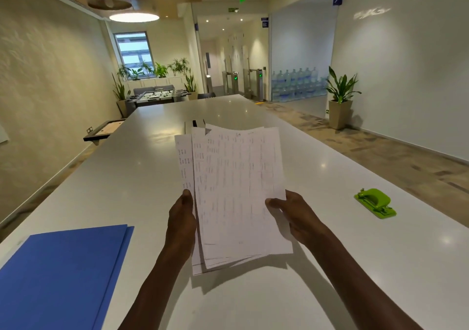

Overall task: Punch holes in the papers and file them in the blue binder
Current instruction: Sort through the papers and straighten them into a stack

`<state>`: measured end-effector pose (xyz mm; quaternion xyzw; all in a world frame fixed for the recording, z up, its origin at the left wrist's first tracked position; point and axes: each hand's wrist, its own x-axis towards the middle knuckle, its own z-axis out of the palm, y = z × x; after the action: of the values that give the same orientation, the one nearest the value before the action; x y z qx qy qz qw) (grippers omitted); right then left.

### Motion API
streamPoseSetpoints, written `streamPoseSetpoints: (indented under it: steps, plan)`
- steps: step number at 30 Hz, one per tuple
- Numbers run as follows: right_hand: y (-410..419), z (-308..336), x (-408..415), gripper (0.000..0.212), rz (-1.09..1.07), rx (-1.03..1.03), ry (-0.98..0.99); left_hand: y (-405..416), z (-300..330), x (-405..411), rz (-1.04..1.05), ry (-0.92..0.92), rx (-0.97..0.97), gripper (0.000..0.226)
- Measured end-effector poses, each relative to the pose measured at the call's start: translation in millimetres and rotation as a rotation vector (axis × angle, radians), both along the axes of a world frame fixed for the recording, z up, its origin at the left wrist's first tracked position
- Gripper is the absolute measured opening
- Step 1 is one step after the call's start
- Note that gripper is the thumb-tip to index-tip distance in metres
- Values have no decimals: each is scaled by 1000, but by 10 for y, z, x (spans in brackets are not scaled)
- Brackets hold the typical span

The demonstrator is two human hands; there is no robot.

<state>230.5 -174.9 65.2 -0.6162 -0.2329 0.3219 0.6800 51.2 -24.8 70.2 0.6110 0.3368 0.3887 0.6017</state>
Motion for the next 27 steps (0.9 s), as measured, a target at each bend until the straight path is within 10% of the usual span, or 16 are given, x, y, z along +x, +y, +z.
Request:
streamPoseSetpoints:
  steps: [9,27]
  plan:
    - [103,-33,-67,32,-243,13,-429,-15,0,-27,110,60,303,39]
    - [102,-90,-155,23,-139,125,-335,-90,-24,-2,55,-44,284,33]
